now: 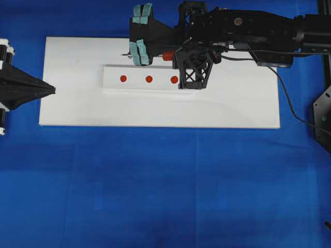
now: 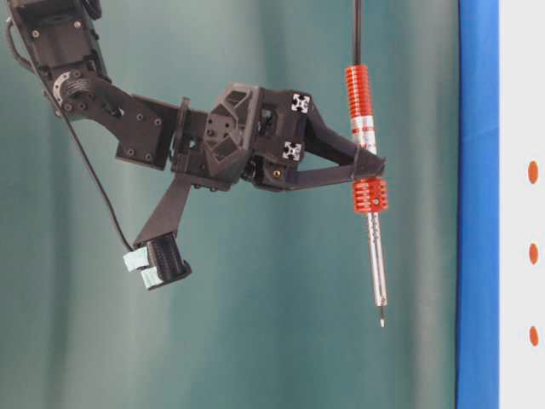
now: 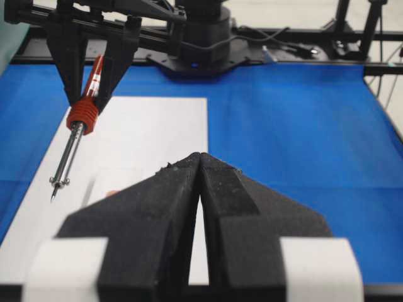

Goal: Touch the tip of the soldering iron to the mark.
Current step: 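Move the iron tip rightward above the middle red dot, then lower the iron tip onto the middle red dot, then lift the iron and shift it above the rightmost red dot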

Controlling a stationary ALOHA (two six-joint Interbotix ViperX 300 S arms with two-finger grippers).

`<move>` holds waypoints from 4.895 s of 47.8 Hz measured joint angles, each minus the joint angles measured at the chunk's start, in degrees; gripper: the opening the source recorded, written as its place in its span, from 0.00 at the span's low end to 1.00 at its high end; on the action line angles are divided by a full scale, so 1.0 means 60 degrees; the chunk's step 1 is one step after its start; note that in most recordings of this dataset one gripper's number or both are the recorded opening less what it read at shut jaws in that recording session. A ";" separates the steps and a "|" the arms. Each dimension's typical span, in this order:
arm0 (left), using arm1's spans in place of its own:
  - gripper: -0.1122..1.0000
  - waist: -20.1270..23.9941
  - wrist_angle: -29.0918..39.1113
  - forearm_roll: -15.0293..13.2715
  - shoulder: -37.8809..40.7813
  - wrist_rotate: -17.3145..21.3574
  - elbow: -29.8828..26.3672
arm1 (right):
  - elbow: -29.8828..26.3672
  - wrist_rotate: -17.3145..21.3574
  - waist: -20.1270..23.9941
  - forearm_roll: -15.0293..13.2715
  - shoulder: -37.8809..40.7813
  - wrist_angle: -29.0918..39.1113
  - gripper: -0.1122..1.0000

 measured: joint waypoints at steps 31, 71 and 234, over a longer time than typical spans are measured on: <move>0.10 0.0000 0.0000 0.0000 -0.0015 0.0000 0.0000 | 0.1758 0.0117 0.0000 0.0000 -0.1143 0.0176 0.16; 0.10 0.0000 0.0000 0.0000 -0.0015 0.0015 0.0015 | 0.2358 0.0132 0.0000 0.0103 -0.1641 0.0117 0.16; 0.10 0.0000 0.0000 0.0000 -0.0015 0.0015 0.0044 | 0.0806 0.0088 0.0000 -0.0234 -0.0337 0.0879 0.16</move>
